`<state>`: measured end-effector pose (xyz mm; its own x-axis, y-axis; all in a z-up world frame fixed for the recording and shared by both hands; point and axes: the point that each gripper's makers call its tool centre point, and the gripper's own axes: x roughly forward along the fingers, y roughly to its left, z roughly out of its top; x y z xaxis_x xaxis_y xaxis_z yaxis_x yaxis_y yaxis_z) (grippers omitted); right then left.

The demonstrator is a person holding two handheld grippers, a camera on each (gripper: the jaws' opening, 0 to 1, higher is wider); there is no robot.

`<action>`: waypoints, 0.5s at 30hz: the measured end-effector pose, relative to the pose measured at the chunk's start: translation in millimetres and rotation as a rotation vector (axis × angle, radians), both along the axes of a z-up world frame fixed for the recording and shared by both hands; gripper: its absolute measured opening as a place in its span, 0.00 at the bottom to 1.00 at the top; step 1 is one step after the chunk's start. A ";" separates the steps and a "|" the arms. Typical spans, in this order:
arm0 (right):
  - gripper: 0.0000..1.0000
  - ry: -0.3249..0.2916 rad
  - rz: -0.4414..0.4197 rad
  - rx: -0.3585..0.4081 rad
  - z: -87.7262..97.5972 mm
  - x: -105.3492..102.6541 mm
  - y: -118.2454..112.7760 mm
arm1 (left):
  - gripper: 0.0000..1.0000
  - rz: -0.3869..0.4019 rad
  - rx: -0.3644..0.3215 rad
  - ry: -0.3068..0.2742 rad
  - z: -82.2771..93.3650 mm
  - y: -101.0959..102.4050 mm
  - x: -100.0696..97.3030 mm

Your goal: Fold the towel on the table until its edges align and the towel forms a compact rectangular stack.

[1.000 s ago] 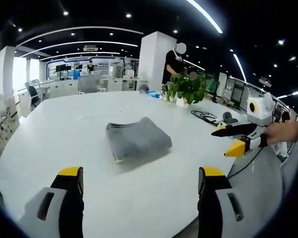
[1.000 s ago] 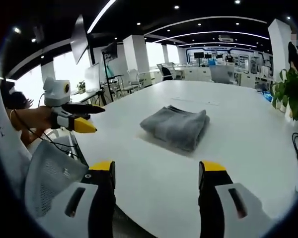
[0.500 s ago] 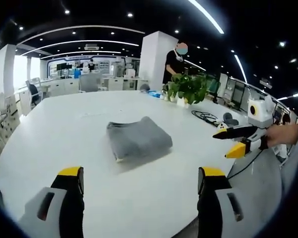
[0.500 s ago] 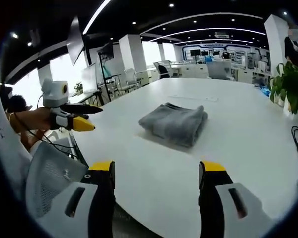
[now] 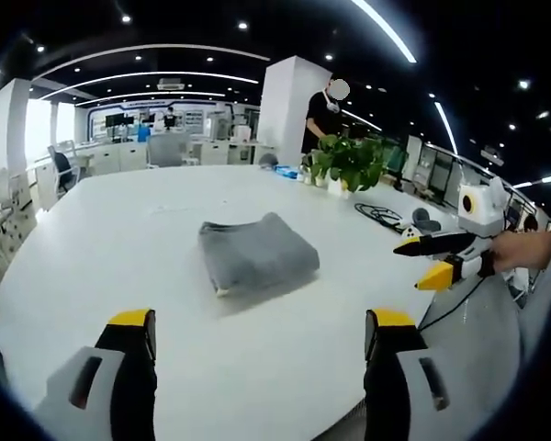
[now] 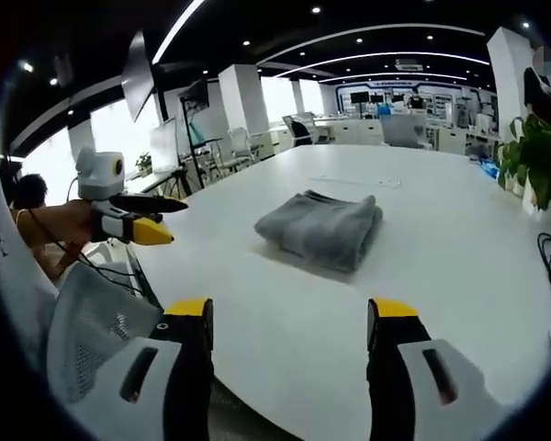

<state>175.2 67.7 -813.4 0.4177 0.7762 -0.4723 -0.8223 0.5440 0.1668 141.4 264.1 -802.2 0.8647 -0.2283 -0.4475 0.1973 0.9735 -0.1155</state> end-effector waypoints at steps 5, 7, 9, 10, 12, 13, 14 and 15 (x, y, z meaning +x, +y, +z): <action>0.68 0.013 -0.018 0.025 2.8 -0.7 0.3 | 0.97 -0.010 -0.003 0.005 -1.2 -1.0 1.2; 0.68 0.020 -0.024 0.034 2.6 -0.7 -0.6 | 0.97 -0.011 -0.003 0.007 -1.4 -2.1 1.7; 0.68 0.023 -0.026 0.031 1.5 -0.5 -1.7 | 0.97 -0.012 -0.004 0.006 -1.2 -2.8 2.1; 0.68 0.024 -0.025 0.031 0.8 -0.8 -2.1 | 0.97 -0.013 -0.007 0.005 -1.1 -3.6 2.3; 0.68 0.027 -0.025 0.031 0.0 -1.8 -2.4 | 0.97 -0.016 -0.008 0.004 -1.2 -4.8 2.4; 0.68 0.028 -0.024 0.032 -0.1 -2.1 -2.4 | 0.97 -0.017 -0.008 0.004 -1.4 -5.1 2.4; 0.68 0.028 -0.024 0.031 -0.7 -2.6 -2.6 | 0.97 -0.020 -0.008 0.005 -1.9 -5.7 2.4; 0.68 0.029 -0.025 0.032 -1.0 -2.6 -2.8 | 0.97 -0.023 -0.008 0.008 -2.9 -6.4 2.3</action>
<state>172.6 64.9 -814.4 0.4239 0.7803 -0.4599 -0.8030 0.5586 0.2077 143.8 257.7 -805.1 0.8557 -0.2514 -0.4522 0.2184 0.9678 -0.1248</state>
